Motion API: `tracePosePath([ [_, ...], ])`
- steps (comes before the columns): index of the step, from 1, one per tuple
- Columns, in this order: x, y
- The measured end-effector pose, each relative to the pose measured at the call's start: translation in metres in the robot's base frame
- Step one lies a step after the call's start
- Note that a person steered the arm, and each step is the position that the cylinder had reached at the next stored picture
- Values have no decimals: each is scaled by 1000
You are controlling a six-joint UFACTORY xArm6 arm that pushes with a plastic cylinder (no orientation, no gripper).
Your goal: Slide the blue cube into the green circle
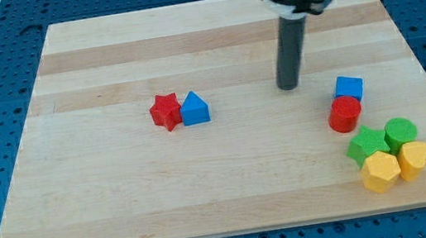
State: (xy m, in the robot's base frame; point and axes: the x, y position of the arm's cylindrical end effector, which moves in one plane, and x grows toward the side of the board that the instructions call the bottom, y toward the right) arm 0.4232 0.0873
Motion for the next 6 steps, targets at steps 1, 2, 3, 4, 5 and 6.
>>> tracePosePath([
  [1, 6, -3],
  [2, 6, 0],
  [3, 6, 12],
  [4, 6, 38],
  [5, 6, 66],
  [6, 7, 91],
])
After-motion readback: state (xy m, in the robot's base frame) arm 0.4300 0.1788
